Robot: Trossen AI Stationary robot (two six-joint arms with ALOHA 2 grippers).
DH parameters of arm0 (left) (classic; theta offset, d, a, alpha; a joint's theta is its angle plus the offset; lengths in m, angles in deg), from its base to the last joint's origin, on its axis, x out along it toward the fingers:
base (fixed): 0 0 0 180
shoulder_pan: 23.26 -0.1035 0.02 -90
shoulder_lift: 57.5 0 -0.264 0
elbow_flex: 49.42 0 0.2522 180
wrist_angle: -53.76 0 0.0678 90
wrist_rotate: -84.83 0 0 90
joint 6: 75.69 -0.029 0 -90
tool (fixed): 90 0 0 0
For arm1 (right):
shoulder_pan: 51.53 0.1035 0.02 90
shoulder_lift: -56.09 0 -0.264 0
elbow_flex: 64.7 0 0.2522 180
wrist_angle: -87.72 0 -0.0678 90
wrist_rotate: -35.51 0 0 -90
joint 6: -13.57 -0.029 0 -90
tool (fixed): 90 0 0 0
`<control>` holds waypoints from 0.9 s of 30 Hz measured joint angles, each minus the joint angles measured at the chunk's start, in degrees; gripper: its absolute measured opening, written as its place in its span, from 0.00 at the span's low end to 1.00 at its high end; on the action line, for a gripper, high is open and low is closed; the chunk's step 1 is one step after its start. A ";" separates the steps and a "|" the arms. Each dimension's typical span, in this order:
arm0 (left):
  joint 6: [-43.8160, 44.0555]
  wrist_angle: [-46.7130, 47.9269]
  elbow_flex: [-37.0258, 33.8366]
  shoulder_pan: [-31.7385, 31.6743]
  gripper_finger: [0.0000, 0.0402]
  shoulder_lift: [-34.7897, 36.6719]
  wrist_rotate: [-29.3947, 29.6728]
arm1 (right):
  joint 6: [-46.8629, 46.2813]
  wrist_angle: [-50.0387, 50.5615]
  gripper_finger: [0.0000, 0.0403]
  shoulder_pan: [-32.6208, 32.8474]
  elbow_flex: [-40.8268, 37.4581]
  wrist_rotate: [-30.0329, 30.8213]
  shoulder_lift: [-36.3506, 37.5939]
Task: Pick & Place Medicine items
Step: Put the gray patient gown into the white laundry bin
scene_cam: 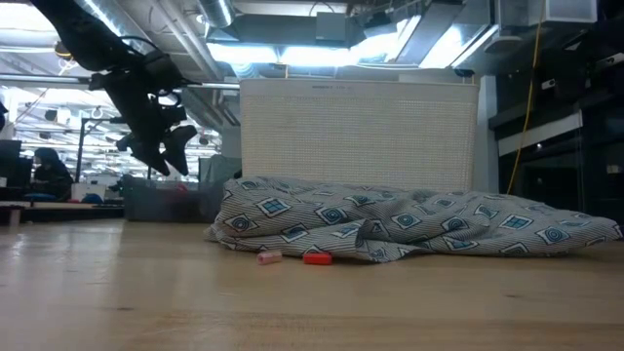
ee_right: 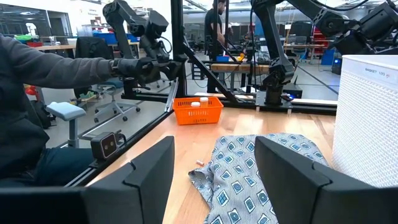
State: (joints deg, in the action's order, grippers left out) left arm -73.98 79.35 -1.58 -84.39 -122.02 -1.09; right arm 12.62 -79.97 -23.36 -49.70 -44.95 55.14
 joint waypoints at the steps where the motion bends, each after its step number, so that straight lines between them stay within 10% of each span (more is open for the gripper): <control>1: 0.02 -0.01 0.00 0.21 0.64 0.20 -0.47 | 0.00 -0.02 0.56 0.00 0.00 0.00 0.00; 16: 2.39 -8.26 0.06 10.74 0.62 16.49 -15.33 | 0.00 -0.02 0.56 0.00 0.00 0.00 0.00; 27: 8.61 -8.15 0.04 36.64 0.60 23.12 -21.44 | 0.00 -0.01 0.56 0.00 0.00 0.00 0.01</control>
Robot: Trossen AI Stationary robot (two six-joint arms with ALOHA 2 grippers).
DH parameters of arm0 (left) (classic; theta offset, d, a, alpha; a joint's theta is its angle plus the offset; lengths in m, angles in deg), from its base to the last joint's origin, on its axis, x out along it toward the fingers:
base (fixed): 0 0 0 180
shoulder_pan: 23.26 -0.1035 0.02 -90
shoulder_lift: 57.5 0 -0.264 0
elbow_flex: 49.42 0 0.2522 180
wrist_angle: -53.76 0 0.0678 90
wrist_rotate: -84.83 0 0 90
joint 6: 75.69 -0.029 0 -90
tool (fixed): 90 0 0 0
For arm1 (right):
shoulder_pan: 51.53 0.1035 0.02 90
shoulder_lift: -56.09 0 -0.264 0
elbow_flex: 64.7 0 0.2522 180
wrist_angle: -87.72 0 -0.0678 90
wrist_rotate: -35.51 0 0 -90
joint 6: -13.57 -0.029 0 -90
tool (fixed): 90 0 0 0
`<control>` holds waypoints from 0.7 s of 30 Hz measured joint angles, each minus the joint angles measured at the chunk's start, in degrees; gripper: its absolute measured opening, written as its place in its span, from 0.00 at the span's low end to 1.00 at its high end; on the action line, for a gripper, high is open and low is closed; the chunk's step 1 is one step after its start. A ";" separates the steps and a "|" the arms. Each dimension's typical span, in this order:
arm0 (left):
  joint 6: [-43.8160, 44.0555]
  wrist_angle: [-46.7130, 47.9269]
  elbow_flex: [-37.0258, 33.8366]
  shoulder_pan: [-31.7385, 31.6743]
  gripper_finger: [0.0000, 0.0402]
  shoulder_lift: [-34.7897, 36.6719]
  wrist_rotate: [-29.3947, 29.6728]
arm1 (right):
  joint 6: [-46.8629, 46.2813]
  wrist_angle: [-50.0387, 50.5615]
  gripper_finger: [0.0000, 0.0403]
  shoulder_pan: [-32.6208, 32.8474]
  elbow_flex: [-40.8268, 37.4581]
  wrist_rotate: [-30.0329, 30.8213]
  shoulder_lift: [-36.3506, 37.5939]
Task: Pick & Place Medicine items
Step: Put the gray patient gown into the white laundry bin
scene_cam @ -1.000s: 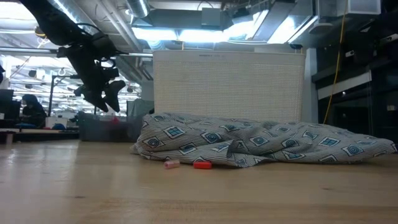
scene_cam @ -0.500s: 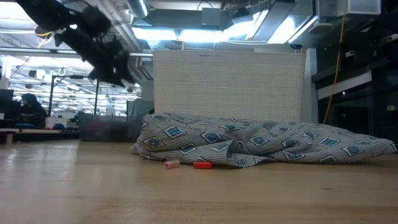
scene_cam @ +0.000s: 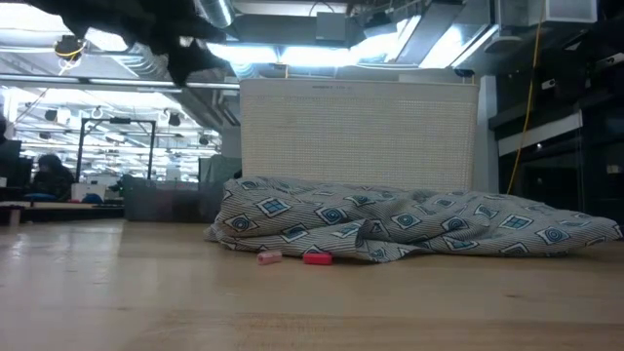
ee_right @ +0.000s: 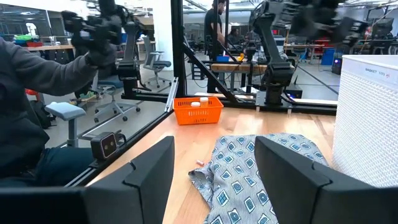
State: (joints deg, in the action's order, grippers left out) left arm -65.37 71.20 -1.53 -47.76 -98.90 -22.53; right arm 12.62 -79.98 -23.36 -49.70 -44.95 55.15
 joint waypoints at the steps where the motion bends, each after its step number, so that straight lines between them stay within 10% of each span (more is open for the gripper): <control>1: -0.02 -0.02 0.02 3.15 0.60 -0.15 1.91 | 0.00 0.00 0.56 0.00 0.00 0.00 0.01; 12: -3.73 -3.87 0.00 34.19 0.60 -7.52 24.78 | 0.00 -0.01 0.56 0.01 0.00 0.00 0.00; 21: -11.49 -12.77 0.06 48.00 0.63 -22.49 37.82 | 0.00 -0.01 0.56 0.00 0.00 0.00 -0.01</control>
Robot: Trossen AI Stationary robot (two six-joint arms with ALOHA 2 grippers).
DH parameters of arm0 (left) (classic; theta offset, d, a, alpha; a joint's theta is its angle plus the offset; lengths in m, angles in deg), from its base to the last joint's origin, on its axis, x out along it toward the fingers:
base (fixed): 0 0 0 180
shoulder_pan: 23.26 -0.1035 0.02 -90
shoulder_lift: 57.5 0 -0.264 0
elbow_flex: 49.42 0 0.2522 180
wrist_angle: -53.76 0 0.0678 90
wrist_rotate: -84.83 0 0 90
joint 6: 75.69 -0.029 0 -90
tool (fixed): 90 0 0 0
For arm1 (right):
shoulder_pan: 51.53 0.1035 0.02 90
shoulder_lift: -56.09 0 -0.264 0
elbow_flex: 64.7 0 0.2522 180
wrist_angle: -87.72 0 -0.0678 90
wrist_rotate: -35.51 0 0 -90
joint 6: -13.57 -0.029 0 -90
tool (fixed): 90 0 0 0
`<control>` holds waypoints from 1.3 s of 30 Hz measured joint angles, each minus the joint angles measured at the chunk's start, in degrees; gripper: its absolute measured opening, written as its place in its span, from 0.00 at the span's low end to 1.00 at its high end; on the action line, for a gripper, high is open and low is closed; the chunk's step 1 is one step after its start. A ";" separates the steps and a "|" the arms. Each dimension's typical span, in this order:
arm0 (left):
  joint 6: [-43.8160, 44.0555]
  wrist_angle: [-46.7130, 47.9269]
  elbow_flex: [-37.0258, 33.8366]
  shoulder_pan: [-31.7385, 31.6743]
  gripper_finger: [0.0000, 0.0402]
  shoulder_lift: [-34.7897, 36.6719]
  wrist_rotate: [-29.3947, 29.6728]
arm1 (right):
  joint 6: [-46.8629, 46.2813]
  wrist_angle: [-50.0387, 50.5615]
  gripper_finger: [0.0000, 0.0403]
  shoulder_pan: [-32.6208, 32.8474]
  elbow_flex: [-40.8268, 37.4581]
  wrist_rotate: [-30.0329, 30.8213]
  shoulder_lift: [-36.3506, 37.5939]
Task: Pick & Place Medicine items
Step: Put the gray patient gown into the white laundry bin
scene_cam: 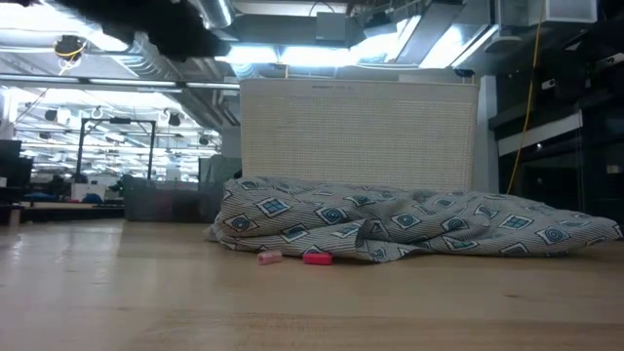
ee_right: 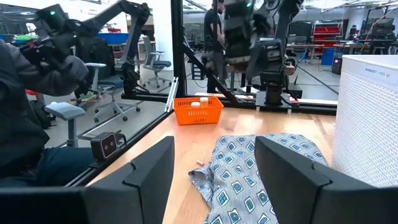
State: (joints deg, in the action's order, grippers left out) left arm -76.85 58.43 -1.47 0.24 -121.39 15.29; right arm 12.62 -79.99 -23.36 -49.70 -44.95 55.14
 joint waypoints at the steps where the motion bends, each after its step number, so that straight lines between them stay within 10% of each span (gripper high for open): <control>1: -1.08 0.29 0.44 0.71 0.64 -1.58 1.55 | 0.00 0.01 0.56 0.00 0.00 0.00 0.01; 24: -13.05 26.70 28.27 4.14 0.73 -35.76 5.58 | 0.00 0.00 0.56 0.00 0.00 0.00 0.00; 39: -14.02 28.45 29.66 -0.04 0.73 -42.98 10.06 | 0.00 0.01 0.56 0.01 0.00 0.02 0.01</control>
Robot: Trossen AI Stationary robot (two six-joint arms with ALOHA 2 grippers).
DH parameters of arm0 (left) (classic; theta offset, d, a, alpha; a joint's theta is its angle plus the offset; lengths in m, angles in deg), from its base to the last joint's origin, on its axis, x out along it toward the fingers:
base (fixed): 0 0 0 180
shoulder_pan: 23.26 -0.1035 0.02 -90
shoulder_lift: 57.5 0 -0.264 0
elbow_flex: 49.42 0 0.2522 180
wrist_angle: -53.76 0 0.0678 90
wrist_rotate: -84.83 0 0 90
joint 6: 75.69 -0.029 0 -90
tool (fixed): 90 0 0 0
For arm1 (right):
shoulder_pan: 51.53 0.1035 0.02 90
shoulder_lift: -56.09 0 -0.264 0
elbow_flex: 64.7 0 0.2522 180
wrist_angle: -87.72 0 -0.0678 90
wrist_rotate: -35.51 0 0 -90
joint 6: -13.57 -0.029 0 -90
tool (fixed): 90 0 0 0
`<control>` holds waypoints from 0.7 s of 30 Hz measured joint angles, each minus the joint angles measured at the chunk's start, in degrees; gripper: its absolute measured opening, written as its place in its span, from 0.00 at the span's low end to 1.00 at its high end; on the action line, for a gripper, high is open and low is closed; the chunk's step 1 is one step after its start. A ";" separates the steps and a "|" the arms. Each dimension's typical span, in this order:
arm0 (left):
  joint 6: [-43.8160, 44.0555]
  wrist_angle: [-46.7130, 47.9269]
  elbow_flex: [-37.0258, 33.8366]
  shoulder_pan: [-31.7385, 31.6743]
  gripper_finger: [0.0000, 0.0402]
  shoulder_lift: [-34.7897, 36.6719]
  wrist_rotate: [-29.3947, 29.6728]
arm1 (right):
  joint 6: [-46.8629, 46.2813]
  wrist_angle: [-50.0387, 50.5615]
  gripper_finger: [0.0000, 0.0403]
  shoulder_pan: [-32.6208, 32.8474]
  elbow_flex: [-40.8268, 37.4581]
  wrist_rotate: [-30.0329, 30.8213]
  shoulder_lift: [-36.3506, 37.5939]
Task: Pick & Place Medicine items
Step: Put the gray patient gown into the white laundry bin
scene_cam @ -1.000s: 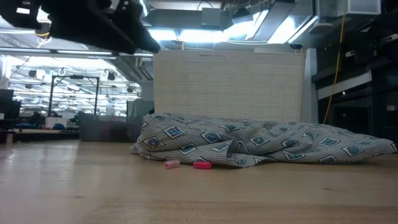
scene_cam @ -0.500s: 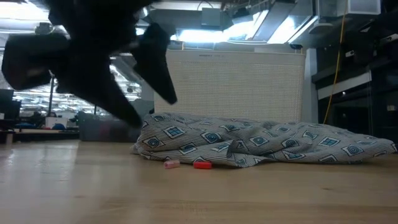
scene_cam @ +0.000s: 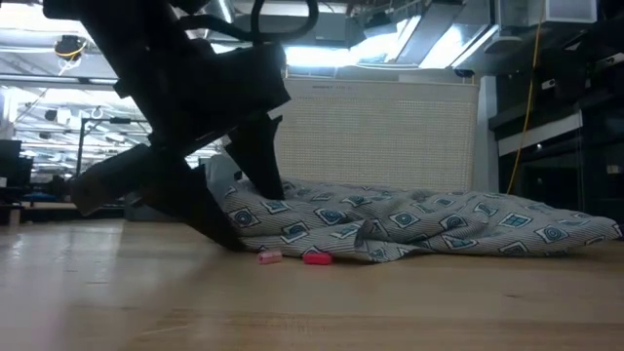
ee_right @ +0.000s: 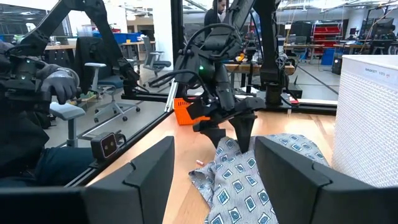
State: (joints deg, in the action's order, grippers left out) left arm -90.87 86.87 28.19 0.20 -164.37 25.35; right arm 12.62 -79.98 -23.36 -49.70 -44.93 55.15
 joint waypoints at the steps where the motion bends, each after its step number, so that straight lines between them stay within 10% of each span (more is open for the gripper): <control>1: 0.22 -0.25 -0.02 -0.23 0.73 -0.02 -0.02 | 0.00 -0.01 0.56 -0.01 0.00 -0.02 0.00; 14: 2.11 -2.57 0.01 -4.26 0.72 -5.99 0.69 | 0.00 0.01 0.56 -0.01 0.00 0.00 -0.01; 21: 6.18 -3.36 -0.04 -4.53 0.49 -7.34 0.90 | 0.00 -0.01 0.56 -0.01 0.00 -0.02 -0.01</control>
State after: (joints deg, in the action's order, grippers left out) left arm -84.69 83.51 28.15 -4.33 -171.72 26.26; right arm 12.62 -79.99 -23.36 -49.70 -44.95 55.14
